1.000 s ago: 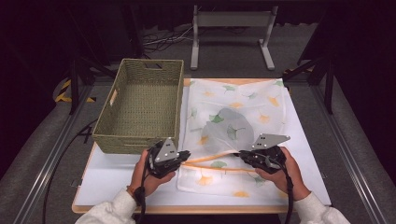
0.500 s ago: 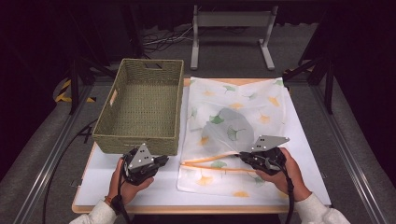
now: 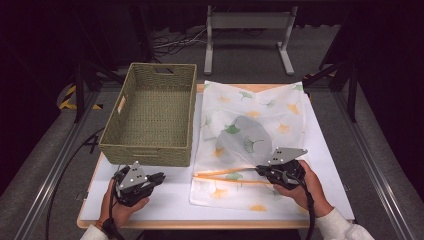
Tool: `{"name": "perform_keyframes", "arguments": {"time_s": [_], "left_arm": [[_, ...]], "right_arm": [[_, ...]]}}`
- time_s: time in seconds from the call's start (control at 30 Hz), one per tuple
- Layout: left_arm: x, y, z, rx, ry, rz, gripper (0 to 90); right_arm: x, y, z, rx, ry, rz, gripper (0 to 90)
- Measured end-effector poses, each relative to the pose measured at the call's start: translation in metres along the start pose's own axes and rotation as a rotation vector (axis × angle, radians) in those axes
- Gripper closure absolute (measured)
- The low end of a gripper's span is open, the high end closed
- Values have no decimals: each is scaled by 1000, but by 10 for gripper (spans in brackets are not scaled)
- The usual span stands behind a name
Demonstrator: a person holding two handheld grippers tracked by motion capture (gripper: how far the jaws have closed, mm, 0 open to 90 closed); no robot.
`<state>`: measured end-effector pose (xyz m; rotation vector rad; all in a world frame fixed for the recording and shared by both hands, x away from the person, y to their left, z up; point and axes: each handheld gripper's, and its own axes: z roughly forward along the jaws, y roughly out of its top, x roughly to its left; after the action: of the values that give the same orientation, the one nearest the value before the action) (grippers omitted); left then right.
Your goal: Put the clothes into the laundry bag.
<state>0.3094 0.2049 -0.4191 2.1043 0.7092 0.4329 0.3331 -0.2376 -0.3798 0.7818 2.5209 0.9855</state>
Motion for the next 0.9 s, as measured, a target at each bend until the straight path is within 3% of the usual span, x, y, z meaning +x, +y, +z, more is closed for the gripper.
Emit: {"name": "perform_keyframes", "arguments": {"time_s": [0.5,0.63,0.9], "left_arm": [[32,-35,-32,-59,135,-134,817],[34,-38,-33,-59,160,-132,811],[34,-40,-31,-56,169,-126,801]], "right_arm": [[-1,-11,8,59,1,-12,877],[-2,-15,11,69,1,-10,875],[-4,-22,16,78,1,-8,863]]}}
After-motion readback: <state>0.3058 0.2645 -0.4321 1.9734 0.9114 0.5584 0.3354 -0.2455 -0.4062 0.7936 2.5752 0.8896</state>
